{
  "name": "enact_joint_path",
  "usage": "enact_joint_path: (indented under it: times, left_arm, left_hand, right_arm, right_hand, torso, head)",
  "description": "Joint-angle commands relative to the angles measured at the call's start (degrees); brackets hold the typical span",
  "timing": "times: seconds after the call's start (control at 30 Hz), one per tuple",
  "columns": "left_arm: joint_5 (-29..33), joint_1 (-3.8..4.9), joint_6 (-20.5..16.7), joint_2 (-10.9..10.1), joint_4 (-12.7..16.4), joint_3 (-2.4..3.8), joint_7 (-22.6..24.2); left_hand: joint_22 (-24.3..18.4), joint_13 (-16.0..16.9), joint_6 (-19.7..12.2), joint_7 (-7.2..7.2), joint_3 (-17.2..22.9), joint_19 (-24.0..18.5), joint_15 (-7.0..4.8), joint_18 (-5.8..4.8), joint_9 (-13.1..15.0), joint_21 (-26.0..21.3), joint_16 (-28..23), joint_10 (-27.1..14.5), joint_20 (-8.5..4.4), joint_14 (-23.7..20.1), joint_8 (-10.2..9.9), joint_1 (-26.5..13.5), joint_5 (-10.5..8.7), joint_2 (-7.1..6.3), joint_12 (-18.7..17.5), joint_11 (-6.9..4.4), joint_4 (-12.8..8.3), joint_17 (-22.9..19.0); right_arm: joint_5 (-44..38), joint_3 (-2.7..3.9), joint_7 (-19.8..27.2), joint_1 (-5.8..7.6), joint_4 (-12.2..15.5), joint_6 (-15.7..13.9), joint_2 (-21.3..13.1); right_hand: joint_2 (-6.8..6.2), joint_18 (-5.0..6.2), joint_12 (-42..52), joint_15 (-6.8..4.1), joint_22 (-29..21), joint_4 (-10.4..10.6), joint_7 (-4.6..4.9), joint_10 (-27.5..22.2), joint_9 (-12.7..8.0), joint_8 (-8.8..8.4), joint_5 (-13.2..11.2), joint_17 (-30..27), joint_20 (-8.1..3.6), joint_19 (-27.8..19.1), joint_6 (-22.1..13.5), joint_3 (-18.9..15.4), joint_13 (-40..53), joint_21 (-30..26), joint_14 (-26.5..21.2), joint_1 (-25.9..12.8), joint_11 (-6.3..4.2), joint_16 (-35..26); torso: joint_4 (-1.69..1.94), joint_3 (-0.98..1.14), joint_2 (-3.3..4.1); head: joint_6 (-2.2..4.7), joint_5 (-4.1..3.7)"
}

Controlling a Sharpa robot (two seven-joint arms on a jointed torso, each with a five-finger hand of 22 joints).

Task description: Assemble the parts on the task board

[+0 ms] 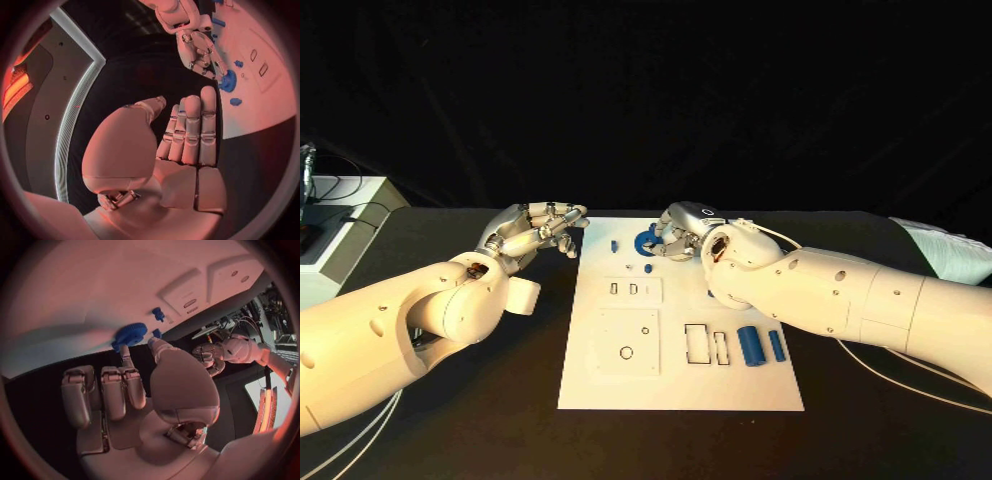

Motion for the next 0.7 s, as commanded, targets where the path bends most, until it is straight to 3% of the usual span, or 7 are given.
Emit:
enact_joint_path:
  times: [0.03,0.27,0.47,0.7]
  left_arm:
    - [-0.3,0.02,0.6,0.0,0.1,0.05,0.0]
    - [-0.4,0.01,0.6,0.0,0.0,0.05,0.0]
    - [-0.4,0.01,0.7,0.0,0.0,0.04,-0.1]
    - [-0.4,-0.02,0.6,-0.1,-0.6,0.04,0.2]
  left_hand:
    - [0.1,0.1,-0.5,0.08,0.0,-0.5,0.16,0.30,-0.1,0.3,0.4,-0.5,0.09,-0.3,-0.3,-0.6,-0.37,-0.08,0.1,0.01,0.1,-0.1]
    - [0.1,0.1,-0.5,0.09,0.0,-0.5,0.16,0.30,-0.1,0.3,0.4,-0.5,0.09,-0.3,-0.3,-0.6,-0.37,-0.08,0.1,0.02,0.1,-0.1]
    - [0.1,0.1,-0.5,0.09,0.0,-0.5,0.16,0.30,-0.1,0.3,0.4,-0.5,0.09,-0.3,-0.3,-0.6,-0.37,-0.08,0.1,0.02,0.1,-0.1]
    - [0.2,0.1,-0.6,0.13,0.1,-0.6,0.22,0.30,-0.1,0.4,0.4,-0.7,0.15,-0.3,-0.3,-0.6,-0.36,-0.06,0.1,0.07,0.1,-0.1]
  right_arm:
    - [0.5,-0.44,0.4,-0.80,0.2,2.2,-0.3]
    - [-0.1,-0.45,0.0,-0.91,0.5,2.2,-1.4]
    - [-0.4,-0.46,-0.1,-0.94,2.7,1.3,-3.6]
    - [2.2,-0.17,4.5,-0.22,8.1,-8.2,-9.6]
  right_hand:
    - [0.37,-0.81,0.1,-0.21,15.1,-0.1,0.13,6.1,-0.1,-0.03,0.3,15.1,-0.08,6.0,0.4,0.5,15.1,0.4,6.1,-0.2,-0.35,0.4]
    - [-0.26,-0.81,0.1,-0.22,15.1,-0.4,0.14,6.1,-0.2,-0.12,0.7,15.1,-0.11,6.0,0.2,1.0,15.1,0.4,6.1,0.3,-0.34,0.4]
    - [-0.96,-0.81,0.1,-0.25,15.1,-0.6,0.13,6.1,-0.2,-0.11,0.7,15.1,-0.14,6.0,0.2,1.4,15.1,0.4,6.1,1.0,-0.35,0.4]
    - [-2.42,-0.81,0.1,-0.31,15.1,-1.0,0.38,6.1,-0.4,-0.43,0.7,14.6,-0.22,6.0,-0.2,2.3,15.1,0.4,6.0,3.8,-0.15,0.2]
  torso:
    - [0.00,0.03,0.00]
    - [0.09,0.01,-0.01]
    - [-0.01,0.01,-0.07]
    - [-0.40,0.21,-0.55]
  head:
    - [0.03,-0.06]
    - [0.09,-0.16]
    - [0.22,0.03]
    - [0.65,0.17]
